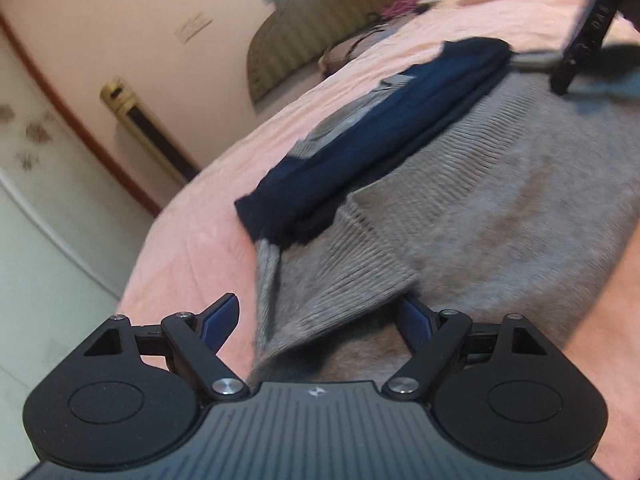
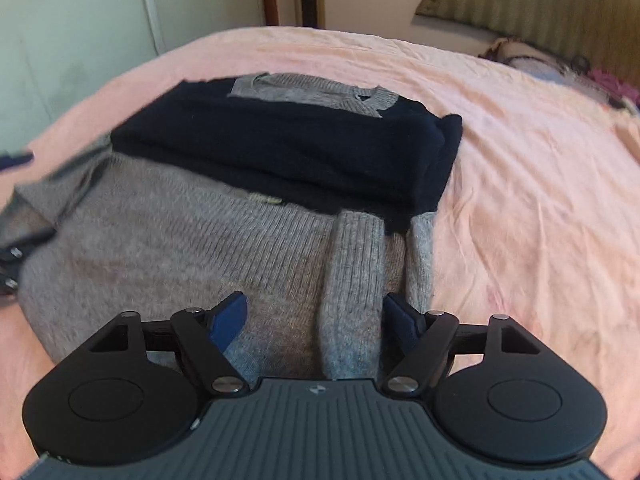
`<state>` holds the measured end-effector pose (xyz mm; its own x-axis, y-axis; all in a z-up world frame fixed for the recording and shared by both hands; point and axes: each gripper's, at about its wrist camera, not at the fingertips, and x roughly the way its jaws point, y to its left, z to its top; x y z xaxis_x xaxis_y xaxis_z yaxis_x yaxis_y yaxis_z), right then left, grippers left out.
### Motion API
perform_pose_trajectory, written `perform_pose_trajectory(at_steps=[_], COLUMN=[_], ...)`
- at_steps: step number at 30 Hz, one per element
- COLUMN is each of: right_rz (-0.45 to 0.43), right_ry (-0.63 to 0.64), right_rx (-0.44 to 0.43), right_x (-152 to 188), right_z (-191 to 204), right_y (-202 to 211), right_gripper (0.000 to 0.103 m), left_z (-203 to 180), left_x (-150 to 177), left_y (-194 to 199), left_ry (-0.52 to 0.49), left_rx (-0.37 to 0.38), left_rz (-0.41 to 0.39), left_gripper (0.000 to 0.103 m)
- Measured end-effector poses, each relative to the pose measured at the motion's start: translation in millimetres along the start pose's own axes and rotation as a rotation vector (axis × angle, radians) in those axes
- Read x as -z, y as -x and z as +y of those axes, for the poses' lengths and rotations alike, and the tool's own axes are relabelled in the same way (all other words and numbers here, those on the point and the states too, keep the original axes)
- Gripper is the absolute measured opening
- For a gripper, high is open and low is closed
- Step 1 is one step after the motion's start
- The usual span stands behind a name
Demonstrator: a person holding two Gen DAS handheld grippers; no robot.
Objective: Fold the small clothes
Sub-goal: 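Open both tools and move them to the sweater hem, then grasp the hem with both tools and lift it toward the collar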
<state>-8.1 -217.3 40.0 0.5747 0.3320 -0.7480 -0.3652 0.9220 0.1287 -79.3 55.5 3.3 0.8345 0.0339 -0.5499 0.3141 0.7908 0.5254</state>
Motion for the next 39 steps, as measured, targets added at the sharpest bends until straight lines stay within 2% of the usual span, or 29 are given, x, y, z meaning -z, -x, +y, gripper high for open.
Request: perform_pose_trajectory(at_steps=[2,3,5,6,9,11,15,19,21,22,24,25,26,31,36,37,39], right_rz=[-0.024,-0.044,-0.071,-0.067,-0.054,-0.060,-0.062,-0.073,-0.081,-0.083,-0.083,-0.079,-0.072,-0.054,-0.064,-0.053,-0.028], right_ry=[-0.146,-0.224,-0.309,-0.307,-0.237,-0.201,-0.173,-0.156,-0.156,-0.159,-0.147,-0.129,-0.110,-0.025,0.053,0.051,0.057], right_rx=[-0.022,-0.024,-0.049,-0.073,-0.065,-0.057,-0.045,-0.017,-0.011,-0.010,0.003,0.013,0.020,-0.009,0.023,0.023,0.025], right_x=[-1,0,2,4,3,-1,-8,-12,-12,-11,-10,-9,-8,-2,-12,-16,-21], right_z=[-22,-34,-46,-45,-28,-20,-17,-24,-31,-34,-39,-39,-39,-31,-21,-22,-23], right_y=[5,8,14,14,15,16,18,22,26,28,30,30,30,28,17,11,-1], right_gripper=[0.045,0.041,0.044,0.044,0.045,0.056,0.060,0.076,0.077,0.077,0.077,0.077,0.077,0.075,0.071,0.070,0.057], left_z=[7,7,5,4,3,6,7,9,8,7,8,8,9,18,41,42,42], left_x=[-1,-2,-2,-2,-2,-2,-3,-2,-1,0,0,0,-1,-2,-2,-3,-3], left_y=[-4,-5,-5,-5,-4,-5,-8,-9,-7,-6,-5,-6,-7,-9,-19,-21,-24], left_ry=[0.050,0.057,0.054,0.050,0.058,0.063,0.059,0.062,0.051,0.043,0.036,0.040,0.043,0.069,0.212,0.219,0.210], left_rx=[0.001,-0.003,-0.008,-0.011,-0.010,-0.006,0.003,0.009,0.009,0.011,0.030,0.028,0.024,0.060,0.120,0.110,0.101], left_rz=[0.020,0.022,0.021,0.019,0.020,0.023,0.019,0.012,-0.001,-0.011,-0.019,-0.015,-0.008,0.004,0.040,0.044,0.045], left_gripper=[0.085,0.085,0.085,0.085,0.085,0.085,0.085,0.085,0.084,0.080,0.048,0.037,0.019,0.017,0.017,0.018,0.019])
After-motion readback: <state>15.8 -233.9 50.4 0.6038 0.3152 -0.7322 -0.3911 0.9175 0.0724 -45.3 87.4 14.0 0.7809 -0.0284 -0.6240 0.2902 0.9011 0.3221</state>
